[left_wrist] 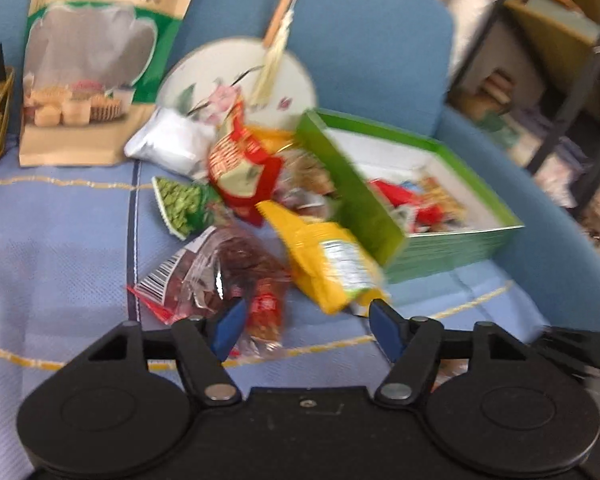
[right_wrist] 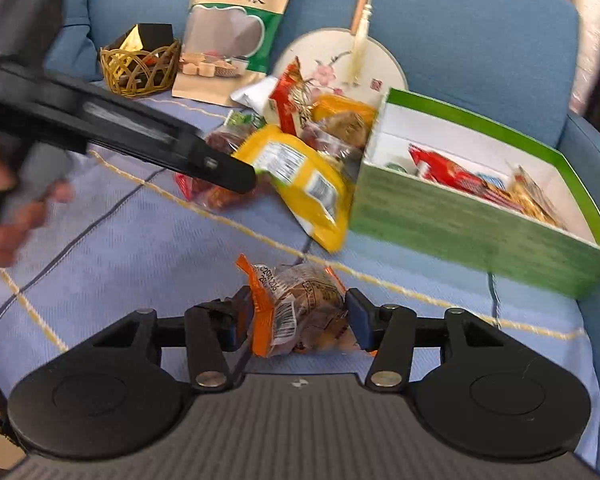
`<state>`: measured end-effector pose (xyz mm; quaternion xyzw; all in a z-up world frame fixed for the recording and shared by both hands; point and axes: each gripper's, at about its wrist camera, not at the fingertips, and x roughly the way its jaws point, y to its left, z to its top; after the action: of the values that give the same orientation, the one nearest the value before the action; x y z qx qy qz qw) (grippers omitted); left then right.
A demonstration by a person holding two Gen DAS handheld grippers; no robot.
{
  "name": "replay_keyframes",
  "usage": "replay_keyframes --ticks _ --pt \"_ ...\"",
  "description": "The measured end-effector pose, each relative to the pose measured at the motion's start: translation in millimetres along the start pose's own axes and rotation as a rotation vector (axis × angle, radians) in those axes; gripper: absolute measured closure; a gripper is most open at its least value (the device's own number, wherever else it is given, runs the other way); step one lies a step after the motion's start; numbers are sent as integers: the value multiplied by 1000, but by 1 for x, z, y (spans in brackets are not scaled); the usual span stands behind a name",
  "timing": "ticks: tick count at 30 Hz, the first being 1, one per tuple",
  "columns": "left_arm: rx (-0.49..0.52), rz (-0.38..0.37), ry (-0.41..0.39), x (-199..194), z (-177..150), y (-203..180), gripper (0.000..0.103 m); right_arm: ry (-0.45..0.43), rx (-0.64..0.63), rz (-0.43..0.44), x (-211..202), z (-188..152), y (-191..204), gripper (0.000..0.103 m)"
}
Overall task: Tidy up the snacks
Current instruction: 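Grasp the orange-edged clear snack bag with the right tool while the left tool grasps a small red-labelled packet, then carry both packets over the green box and open both tools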
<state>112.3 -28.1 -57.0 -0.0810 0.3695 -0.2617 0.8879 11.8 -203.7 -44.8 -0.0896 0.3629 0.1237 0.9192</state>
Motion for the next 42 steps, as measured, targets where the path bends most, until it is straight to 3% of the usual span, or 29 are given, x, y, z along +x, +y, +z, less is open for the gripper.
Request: replay_keyframes --ticks 1,2,8,16,18,22,26,30,34,39,42 --pt "-10 1 10 6 0 2 36 -5 16 3 -1 -1 -2 15" --pt "-15 8 18 12 0 4 46 -8 27 3 -1 -1 -3 14" --pt "23 23 52 20 2 6 57 3 34 -14 2 -4 0 0" --pt "-43 -6 60 23 2 14 59 5 34 -17 9 -4 -1 0" --pt "-44 -4 67 20 0 16 73 11 40 -10 9 -3 -1 18" --pt "-146 -60 66 4 -13 32 78 9 29 41 -1 -3 6 23" --pt "-174 -69 61 -17 -21 35 78 -11 13 67 -13 -3 13 24" --pt "-127 -100 21 -44 -12 24 78 -63 12 84 -32 8 9 24" --pt "-59 -149 -71 -71 13 5 78 -132 13 65 -49 25 -2 24" --pt "12 -217 -154 -79 56 -30 79 -212 36 -20 -54 49 -28 24" --pt "75 -221 -182 -67 78 -55 79 -227 63 -77 -46 61 -51 24"
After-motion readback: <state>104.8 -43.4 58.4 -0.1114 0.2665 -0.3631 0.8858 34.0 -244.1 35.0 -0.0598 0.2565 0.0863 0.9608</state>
